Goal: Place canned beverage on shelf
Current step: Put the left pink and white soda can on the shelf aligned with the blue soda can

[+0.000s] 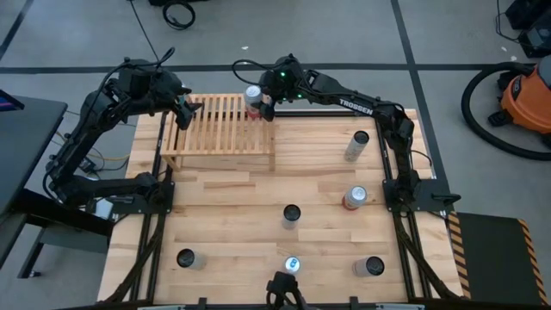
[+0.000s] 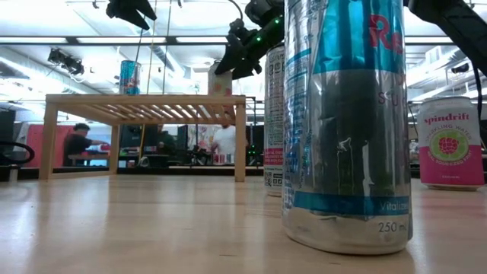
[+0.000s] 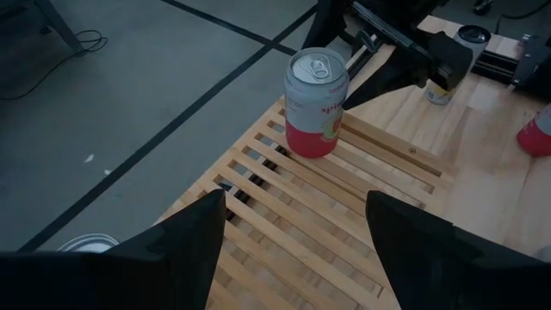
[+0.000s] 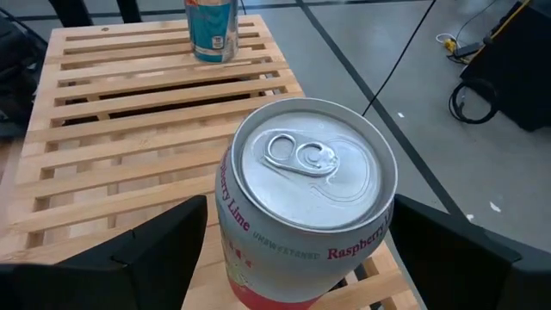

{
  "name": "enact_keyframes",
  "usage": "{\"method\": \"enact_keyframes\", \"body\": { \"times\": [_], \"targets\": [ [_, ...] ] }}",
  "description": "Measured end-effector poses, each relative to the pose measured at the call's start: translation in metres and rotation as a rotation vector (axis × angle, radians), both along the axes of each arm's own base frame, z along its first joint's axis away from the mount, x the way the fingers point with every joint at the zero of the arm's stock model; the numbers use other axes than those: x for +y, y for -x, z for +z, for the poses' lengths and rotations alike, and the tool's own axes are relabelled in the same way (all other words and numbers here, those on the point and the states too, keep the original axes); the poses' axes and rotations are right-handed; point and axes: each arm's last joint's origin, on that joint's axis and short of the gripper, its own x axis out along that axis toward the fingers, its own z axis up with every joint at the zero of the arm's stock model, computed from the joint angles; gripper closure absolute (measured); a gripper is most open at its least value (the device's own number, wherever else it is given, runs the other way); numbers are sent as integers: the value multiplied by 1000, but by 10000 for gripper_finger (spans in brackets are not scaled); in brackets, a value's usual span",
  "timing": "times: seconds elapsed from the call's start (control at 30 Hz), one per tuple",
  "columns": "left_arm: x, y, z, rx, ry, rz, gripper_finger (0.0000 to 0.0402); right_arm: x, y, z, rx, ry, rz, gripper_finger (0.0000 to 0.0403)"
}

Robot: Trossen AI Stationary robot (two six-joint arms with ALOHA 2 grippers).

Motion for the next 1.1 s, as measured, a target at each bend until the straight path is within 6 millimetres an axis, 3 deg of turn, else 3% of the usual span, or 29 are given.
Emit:
{"method": "enact_keyframes", "body": {
  "times": [0.43,1.1],
  "targets": [
    [0,0,0,0,-2,0,120,-3,18,16,9,7,-38,37],
    [1,-1,2,-48,18,28,120,12,31,47,-100,-34,24,37]
  ]
}}
